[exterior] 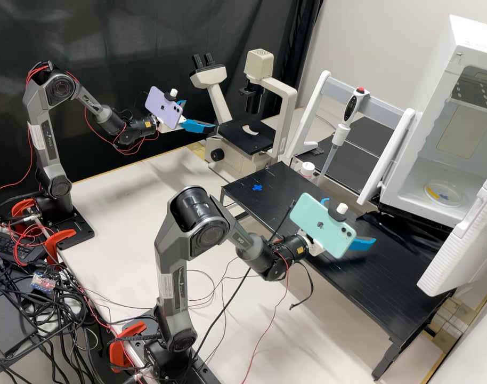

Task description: Move the petri dish to the microscope

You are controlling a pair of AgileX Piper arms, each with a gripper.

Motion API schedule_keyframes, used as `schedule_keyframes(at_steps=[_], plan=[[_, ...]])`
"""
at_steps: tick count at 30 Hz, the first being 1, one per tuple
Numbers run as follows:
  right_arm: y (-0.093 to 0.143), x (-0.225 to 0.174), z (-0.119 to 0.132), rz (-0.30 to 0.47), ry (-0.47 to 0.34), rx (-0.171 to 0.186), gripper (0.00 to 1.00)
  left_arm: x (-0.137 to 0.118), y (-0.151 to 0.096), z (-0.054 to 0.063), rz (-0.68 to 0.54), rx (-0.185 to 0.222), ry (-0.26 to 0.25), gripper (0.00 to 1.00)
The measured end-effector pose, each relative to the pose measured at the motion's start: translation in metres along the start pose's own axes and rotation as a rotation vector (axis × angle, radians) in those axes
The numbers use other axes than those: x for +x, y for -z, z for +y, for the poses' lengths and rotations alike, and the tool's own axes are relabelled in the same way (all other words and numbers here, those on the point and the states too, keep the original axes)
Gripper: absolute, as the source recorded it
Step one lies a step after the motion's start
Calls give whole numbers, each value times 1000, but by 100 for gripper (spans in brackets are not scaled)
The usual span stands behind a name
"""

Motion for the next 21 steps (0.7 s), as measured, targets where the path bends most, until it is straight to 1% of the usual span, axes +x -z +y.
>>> schedule_keyframes(at_steps=[2, 4, 6, 10, 15, 21], plan=[[-3, 3, 16, 1, -48, 20, 100, 0, 0, 0, 0, 0, 0, 100], [-3, 8, 29, 7, -88, 29, 100, 0, 0, 0, 0, 0, 0, 100], [-2, 15, 42, 20, -128, 32, 100, 0, 0, 0, 0, 0, 0, 100], [3, 36, 64, 54, -184, 20, 100, 0, 0, 0, 0, 0, 0, 100], [7, 62, 80, 43, -196, 7, 100, 0, 0, 0, 0, 0, 0, 100], [15, 101, 90, 10, -185, 22, 100, 0, 0, 0, 0, 0, 0, 100]])
